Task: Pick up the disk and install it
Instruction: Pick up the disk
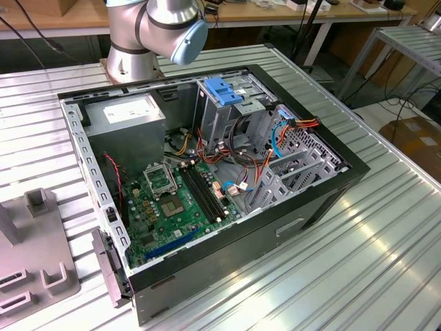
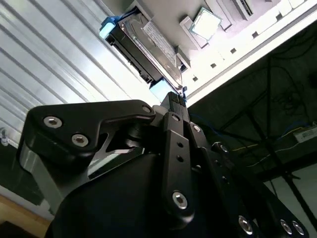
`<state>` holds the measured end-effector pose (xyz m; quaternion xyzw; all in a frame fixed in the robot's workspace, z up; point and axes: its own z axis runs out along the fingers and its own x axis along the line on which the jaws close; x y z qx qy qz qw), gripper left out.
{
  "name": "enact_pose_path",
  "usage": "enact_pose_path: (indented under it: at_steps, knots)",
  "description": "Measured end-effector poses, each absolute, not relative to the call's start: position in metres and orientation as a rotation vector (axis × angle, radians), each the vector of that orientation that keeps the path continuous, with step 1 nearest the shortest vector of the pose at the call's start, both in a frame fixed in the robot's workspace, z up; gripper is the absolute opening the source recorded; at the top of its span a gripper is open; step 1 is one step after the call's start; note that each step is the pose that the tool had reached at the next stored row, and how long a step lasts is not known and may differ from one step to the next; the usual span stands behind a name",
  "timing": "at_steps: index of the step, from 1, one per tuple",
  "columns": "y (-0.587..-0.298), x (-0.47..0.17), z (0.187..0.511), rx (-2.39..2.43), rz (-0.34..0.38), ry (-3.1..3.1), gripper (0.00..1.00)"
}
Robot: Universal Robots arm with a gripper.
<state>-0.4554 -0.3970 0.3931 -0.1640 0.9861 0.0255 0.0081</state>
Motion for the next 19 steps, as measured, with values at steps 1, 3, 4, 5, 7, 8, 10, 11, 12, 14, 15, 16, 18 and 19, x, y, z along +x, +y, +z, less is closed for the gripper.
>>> enact_pose_path:
  at_steps: [1, 3, 4, 5, 7, 8, 10, 11, 12, 14, 15, 16, 18, 19]
  knots:
    - [-0.3970, -0.4554, 0.3931, -0.542, 0.080, 3.078, 0.10]
    - [-0.3970, -0.4554, 0.3931, -0.621, 0.080, 3.064, 0.10]
    - [-0.3970, -0.4554, 0.3930, -0.689, 0.081, 3.051, 0.10]
    - [-0.3970, -0.4554, 0.3930, -0.718, 0.081, 3.044, 0.10]
    - [-0.3970, -0.4554, 0.3930, -0.793, 0.082, 3.027, 0.10]
    - [-0.3970, -0.4554, 0.3930, -0.828, 0.082, 3.018, 0.10]
    - [-0.3970, -0.4554, 0.3929, -0.903, 0.082, 2.998, 0.10]
    - [-0.3970, -0.4554, 0.3929, -0.961, 0.081, 2.981, 0.10]
    - [-0.3970, -0.4553, 0.3928, -0.998, 0.080, 2.970, 0.10]
    - [-0.3971, -0.4553, 0.3927, -1.064, 0.078, 2.949, 0.10]
    - [-0.3970, -0.4554, 0.3927, -1.092, 0.077, 2.940, 0.10]
    - [-0.3970, -0.4554, 0.3927, -1.133, 0.076, 2.925, 0.10]
    - [-0.3970, -0.4554, 0.3927, -1.203, 0.074, 2.899, 0.10]
    - [-0.3970, -0.4554, 0.3927, -1.231, 0.073, 2.888, 0.10]
